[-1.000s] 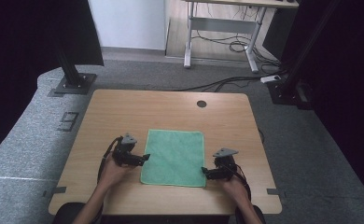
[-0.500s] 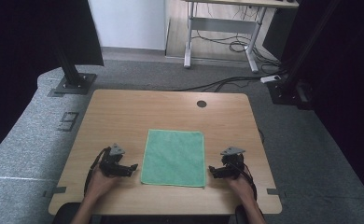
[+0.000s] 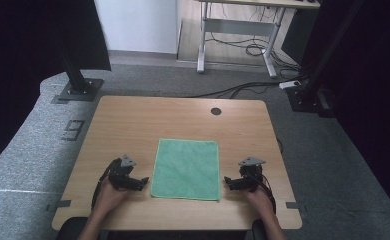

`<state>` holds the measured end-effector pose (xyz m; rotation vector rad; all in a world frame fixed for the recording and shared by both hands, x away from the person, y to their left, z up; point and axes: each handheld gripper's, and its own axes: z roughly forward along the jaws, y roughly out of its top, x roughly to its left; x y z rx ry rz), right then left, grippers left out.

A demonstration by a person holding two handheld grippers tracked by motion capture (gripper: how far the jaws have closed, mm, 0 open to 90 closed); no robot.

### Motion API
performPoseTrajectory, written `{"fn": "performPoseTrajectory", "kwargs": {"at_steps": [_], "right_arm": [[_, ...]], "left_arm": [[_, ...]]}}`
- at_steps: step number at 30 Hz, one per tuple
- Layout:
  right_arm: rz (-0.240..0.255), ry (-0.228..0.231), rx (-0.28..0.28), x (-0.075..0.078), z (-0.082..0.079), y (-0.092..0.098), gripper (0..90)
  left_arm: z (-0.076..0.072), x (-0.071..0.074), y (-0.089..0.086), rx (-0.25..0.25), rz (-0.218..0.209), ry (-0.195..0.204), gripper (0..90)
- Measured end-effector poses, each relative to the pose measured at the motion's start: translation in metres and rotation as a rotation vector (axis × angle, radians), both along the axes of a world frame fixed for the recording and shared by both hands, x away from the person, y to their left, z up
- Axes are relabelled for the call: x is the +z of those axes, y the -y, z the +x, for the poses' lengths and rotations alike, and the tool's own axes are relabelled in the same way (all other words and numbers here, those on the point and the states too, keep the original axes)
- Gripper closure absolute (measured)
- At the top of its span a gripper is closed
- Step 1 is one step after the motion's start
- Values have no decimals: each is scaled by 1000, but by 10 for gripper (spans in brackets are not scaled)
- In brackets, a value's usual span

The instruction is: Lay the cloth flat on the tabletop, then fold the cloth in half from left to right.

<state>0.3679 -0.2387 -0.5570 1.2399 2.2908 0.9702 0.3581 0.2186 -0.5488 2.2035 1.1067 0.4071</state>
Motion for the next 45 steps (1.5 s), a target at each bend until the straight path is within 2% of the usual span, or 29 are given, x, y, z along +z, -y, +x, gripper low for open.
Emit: {"fn": "performPoseTrajectory", "kwargs": {"at_steps": [13,17,21,26,31,34,39,45], "right_arm": [[3,0,-13,0,0,0,0],[-2,-20,-11,2,-1,-1,0],[-9,-13,2,7,-3,-6,0],[3,9,48,15,-11,-23,2],[10,-11,85,15,-15,-36,2],[3,-21,98,13,-16,-40,2],[-59,-40,108,8,-16,-41,0],[-59,-47,94,7,-14,-35,0]], "left_arm": [[2,0,0,5,-2,1,0],[2,0,1,5,-2,0,0],[2,0,1,5,-1,0,0],[3,0,1,5,-3,1,0],[3,0,1,5,-2,0,0],[4,0,1,8,-2,1,0],[6,1,4,25,-2,-2,0],[13,3,8,26,2,19,7]]}}
